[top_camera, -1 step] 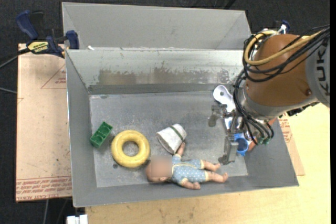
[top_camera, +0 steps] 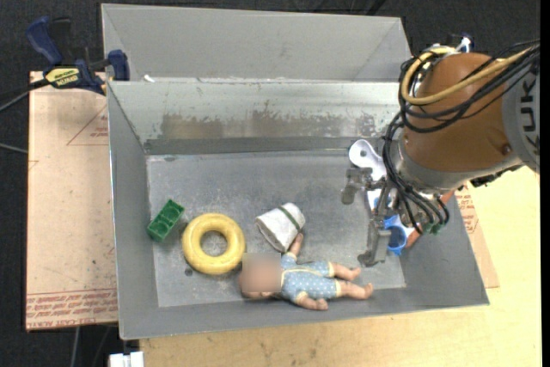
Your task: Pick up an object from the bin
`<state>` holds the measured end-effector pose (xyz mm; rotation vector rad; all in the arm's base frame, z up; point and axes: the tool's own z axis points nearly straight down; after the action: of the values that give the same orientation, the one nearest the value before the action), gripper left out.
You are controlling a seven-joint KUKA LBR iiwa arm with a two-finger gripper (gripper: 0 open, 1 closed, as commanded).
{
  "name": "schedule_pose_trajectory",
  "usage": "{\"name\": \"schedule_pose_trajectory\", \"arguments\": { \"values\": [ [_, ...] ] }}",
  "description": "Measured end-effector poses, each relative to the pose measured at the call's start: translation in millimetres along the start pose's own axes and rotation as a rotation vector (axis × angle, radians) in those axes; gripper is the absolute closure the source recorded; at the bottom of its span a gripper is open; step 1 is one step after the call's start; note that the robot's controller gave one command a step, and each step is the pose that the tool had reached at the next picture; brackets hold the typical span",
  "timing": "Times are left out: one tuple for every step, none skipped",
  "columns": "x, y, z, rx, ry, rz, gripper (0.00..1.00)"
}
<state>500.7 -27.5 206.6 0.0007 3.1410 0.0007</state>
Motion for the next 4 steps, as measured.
{"name": "schedule_pose_trajectory", "arguments": {
  "values": [
    [9.9,15.9,67.1,-0.001,0.001,-0.124,0.0],
    [15.8,23.7,87.0,-0.001,0.002,-0.258,0.0],
    [21.6,46.4,71.4,-0.003,-0.001,-0.279,0.0],
    [14.8,49.6,128.0,0.0,-0.015,-0.377,0.0]
  ]
}}
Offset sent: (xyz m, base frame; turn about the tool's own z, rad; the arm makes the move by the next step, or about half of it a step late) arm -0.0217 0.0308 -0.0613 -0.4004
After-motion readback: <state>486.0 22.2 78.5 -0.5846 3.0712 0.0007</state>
